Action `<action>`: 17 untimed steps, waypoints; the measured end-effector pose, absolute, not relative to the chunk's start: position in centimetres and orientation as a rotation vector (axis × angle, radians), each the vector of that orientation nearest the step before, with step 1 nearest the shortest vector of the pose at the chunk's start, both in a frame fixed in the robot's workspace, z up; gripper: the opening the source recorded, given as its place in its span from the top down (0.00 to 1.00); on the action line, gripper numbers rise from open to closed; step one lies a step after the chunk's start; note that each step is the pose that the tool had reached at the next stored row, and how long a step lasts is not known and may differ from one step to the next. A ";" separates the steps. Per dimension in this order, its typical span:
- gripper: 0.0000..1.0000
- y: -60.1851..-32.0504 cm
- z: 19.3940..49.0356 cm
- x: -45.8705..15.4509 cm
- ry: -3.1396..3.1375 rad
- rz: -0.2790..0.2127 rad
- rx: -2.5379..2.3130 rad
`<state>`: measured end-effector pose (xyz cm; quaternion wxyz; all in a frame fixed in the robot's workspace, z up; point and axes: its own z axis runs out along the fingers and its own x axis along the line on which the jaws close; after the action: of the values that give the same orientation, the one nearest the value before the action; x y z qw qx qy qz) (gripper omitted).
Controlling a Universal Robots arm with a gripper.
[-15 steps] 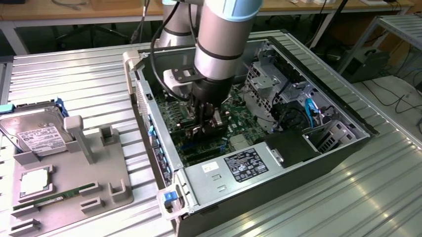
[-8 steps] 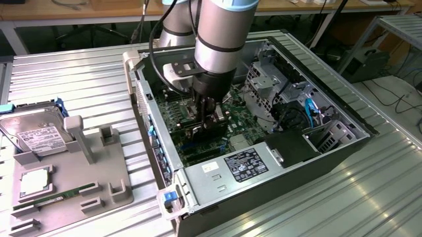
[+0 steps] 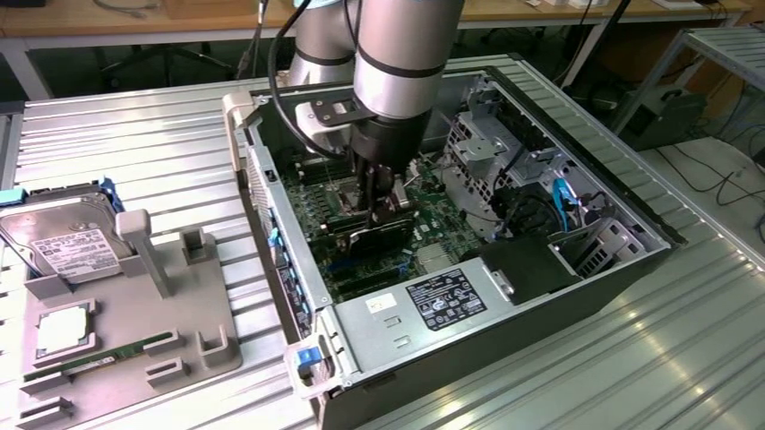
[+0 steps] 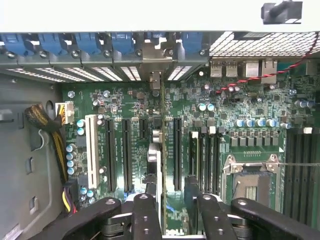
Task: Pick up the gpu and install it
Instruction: 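Insert the gpu into the slot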
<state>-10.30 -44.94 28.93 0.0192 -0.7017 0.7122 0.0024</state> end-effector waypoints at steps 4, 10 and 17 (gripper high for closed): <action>0.65 -44.9 29.0 -10.3 2.209 0.003 -2.176; 0.89 -44.9 29.0 -10.3 2.209 0.003 -2.176; 0.89 -44.9 29.0 -10.3 2.209 0.003 -2.176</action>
<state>-10.31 -44.93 29.00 0.0204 -0.7017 0.7122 0.0011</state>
